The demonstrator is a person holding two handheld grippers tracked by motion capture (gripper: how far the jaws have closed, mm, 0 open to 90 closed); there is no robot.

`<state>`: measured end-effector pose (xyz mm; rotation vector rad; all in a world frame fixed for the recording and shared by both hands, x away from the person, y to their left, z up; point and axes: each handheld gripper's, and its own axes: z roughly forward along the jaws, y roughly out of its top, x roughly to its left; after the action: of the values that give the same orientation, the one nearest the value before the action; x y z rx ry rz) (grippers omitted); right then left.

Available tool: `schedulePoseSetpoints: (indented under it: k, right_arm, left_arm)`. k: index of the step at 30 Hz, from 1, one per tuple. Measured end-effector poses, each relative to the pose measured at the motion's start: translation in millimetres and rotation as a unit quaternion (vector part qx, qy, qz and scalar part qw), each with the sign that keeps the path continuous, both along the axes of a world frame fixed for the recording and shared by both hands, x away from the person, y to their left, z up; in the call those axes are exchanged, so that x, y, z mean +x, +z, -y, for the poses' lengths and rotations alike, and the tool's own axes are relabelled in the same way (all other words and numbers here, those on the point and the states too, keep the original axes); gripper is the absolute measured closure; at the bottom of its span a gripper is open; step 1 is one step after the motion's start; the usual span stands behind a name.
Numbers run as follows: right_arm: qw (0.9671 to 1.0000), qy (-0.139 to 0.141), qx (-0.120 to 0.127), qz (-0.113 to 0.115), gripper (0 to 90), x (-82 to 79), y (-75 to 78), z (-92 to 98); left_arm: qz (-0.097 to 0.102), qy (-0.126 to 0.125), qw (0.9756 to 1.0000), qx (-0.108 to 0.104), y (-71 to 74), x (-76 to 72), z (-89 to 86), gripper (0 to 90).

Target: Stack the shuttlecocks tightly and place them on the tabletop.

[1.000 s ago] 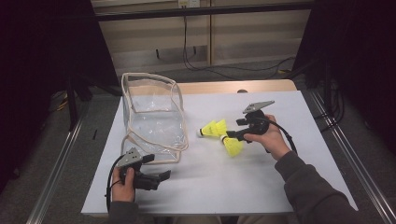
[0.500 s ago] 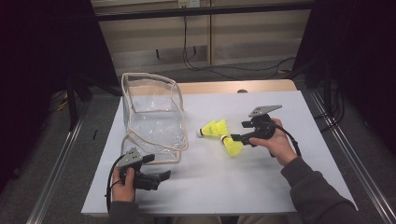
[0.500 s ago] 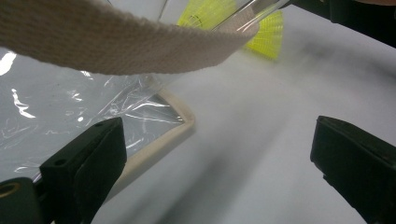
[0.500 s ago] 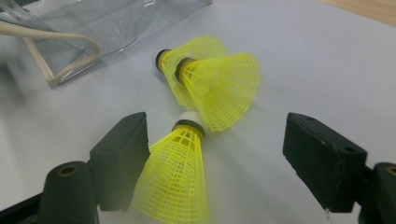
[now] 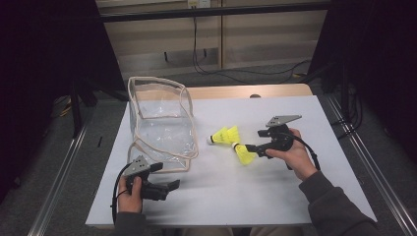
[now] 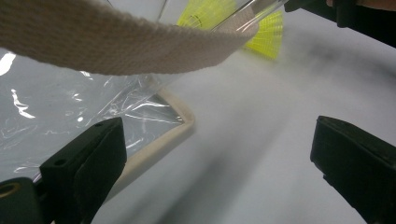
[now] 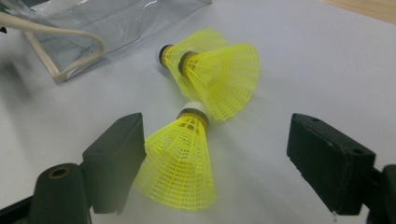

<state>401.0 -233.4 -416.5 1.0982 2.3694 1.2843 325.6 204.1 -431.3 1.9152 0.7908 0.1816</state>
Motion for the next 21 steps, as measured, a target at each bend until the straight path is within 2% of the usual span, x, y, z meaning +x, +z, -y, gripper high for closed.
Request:
schedulePoseSetpoints:
  k: [21]
  right_arm:
    - [0.9998,-0.009,0.013,0.008,15.9,-18.9,-5.6,5.9]
  left_arm:
    - [0.000,-0.002,1.0000,0.001,0.3,-0.3,0.4,3.6]
